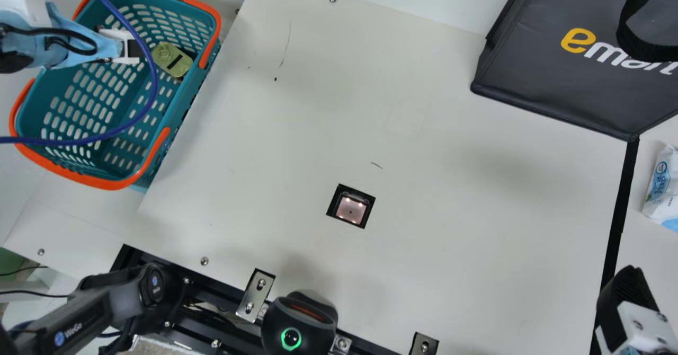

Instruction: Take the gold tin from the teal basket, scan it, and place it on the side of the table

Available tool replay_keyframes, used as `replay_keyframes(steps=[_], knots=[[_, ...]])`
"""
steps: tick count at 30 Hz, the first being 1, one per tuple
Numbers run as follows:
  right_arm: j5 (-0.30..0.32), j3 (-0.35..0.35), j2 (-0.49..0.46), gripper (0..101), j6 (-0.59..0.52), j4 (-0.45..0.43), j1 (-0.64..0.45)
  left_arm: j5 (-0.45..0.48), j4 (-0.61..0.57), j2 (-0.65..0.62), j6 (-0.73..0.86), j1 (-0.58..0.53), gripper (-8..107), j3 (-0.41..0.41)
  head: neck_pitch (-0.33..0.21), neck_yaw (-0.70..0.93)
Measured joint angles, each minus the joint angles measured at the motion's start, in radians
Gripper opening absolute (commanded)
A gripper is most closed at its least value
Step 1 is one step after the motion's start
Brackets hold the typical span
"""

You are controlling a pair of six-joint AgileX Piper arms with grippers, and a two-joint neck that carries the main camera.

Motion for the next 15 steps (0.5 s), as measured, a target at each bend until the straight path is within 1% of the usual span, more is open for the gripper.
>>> replay_keyframes(steps=[10,15], knots=[[0.000,0.000,0.000,95,0.000,0.000,0.000,-0.056,-0.031,0.097,0.067,0.031,90,0.010,0.000,0.002],[0.000,0.000,0.000,95,0.000,0.000,0.000,-0.091,-0.047,0.136,0.100,0.039,90,0.027,0.000,0.002]])
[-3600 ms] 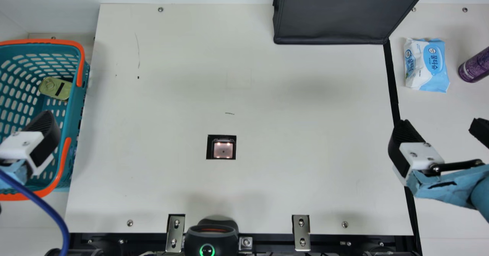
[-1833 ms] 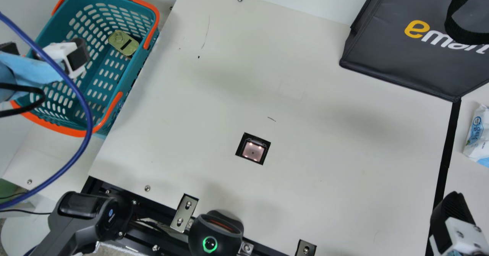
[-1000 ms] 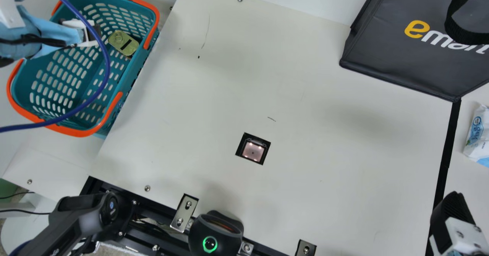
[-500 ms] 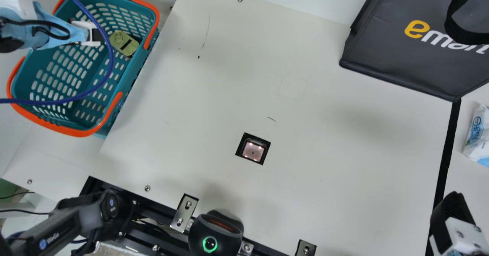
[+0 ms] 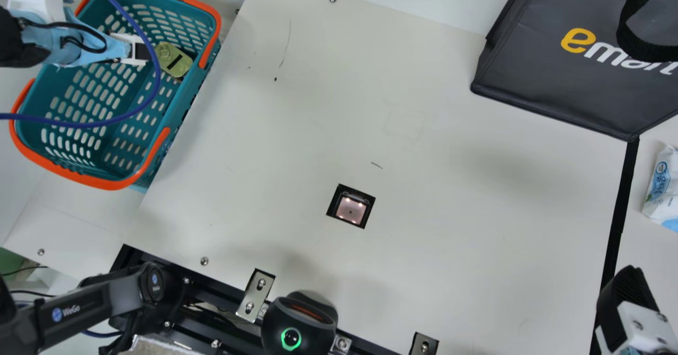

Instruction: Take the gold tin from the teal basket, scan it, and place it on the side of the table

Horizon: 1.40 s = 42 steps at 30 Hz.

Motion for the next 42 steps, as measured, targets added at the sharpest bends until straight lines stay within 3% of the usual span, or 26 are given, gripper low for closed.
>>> replay_keyframes(steps=[11,28,42], knots=[[0.000,0.000,0.000,95,0.000,0.000,0.000,-0.077,-0.031,0.092,0.097,0.017,90,0.025,0.000,-0.002],[0.000,0.000,0.000,95,0.000,0.000,0.000,-0.096,-0.114,0.249,0.337,0.086,90,0.005,0.000,-0.002],[0.000,0.000,0.000,95,0.000,0.000,0.000,-0.139,-0.145,0.343,0.342,0.102,90,0.007,0.000,0.000]])
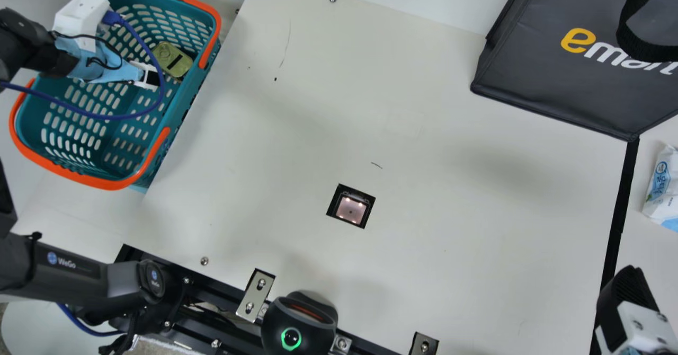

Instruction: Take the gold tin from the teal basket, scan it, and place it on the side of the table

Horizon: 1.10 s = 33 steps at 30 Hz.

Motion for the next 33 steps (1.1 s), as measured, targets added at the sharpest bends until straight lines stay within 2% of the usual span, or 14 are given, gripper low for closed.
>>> replay_keyframes(steps=[8,21,33], knots=[[0.000,0.000,0.000,95,0.000,0.000,0.000,-0.053,-0.014,0.038,-0.115,-0.002,90,0.015,0.000,0.000],[0.000,0.000,0.000,95,0.000,0.000,0.000,-0.190,-0.055,0.078,-0.440,-0.031,90,0.055,0.000,0.000],[0.000,0.000,0.000,95,0.000,0.000,0.000,-0.264,-0.046,0.145,-0.704,-0.071,90,0.039,0.000,-0.002]])
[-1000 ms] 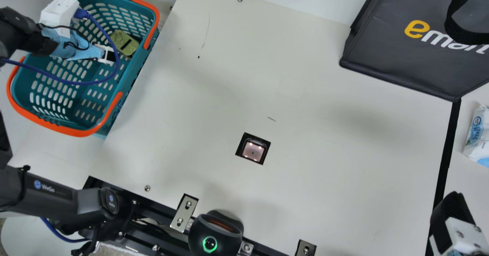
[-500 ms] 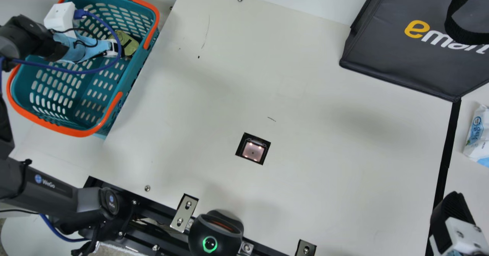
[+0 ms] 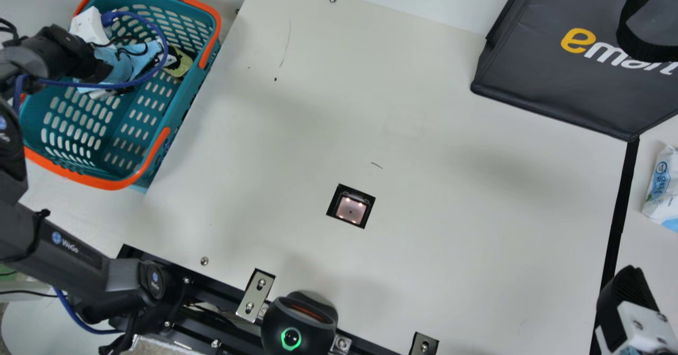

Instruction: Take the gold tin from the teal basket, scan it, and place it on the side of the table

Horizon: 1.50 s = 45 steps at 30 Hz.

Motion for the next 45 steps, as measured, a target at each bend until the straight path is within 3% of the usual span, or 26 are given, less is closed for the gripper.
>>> replay_keyframes(steps=[19,45], knots=[[0.000,0.000,0.000,95,0.000,0.000,0.000,-0.241,0.145,0.105,-0.296,-0.079,90,-0.006,0.000,0.002],[0.000,0.000,0.000,95,0.000,0.000,0.000,-0.261,0.371,0.245,-0.562,-0.122,90,-0.096,0.000,0.002]])
